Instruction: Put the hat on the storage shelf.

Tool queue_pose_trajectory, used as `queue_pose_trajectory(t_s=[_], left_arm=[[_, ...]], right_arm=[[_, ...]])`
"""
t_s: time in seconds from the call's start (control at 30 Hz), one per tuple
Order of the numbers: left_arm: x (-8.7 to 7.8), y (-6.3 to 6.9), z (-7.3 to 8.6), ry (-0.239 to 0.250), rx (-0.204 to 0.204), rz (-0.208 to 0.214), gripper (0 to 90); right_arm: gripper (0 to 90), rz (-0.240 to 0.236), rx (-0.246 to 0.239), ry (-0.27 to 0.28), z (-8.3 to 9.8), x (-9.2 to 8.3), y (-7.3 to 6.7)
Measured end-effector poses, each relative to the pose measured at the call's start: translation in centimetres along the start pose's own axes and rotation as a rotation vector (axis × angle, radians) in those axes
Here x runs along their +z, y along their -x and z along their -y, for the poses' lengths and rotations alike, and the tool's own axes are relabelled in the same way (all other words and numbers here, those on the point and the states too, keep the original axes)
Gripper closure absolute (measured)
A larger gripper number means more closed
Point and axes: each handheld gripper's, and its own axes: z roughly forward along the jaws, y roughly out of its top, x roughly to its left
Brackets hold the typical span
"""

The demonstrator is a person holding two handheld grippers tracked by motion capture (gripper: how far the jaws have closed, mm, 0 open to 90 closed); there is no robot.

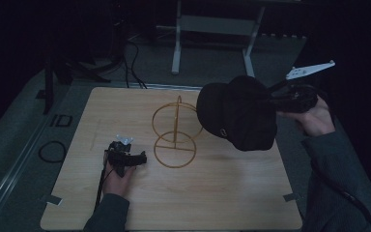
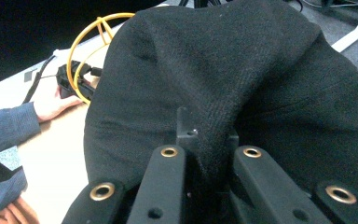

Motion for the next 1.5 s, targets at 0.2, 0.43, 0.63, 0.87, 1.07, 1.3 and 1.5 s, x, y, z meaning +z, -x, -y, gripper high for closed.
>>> queue_pose_trajectory(t_s=[0.2,0.43,0.63,0.87,1.07,1.3,1.5], left_arm=[[0.0,0.0,0.0,0.000,0.000,0.000,0.7],[0.0,0.0,0.0,0.000,0.000,0.000,0.7],[0.0,0.0,0.0,0.000,0.000,0.000,0.7],[0.0,0.0,0.0,0.000,0.000,0.000,0.7],[0.0,0.0,0.0,-0.001,0.002,0.000,0.7],[0.0,0.0,0.0,-0.002,0.003,0.001,0.7],[0.0,0.0,-0.1,-0.001,0.002,0.001,0.7]], right_arm=[[86.1,-0.009,-0.010,0.004,-0.8,0.3,-0.3],[86.1,-0.021,-0.034,0.003,-2.3,1.2,-1.1],[86.1,-0.028,-0.046,0.003,-3.3,2.1,-1.6],[86.1,-0.049,-0.061,0.015,-4.4,2.8,-2.2],[86.1,-0.059,-0.086,0.013,-6.1,3.6,-3.3],[86.0,-0.059,-0.109,0.002,-7.6,4.6,-4.3],[86.0,-0.062,-0.121,0.007,-8.6,5.3,-5.1]])
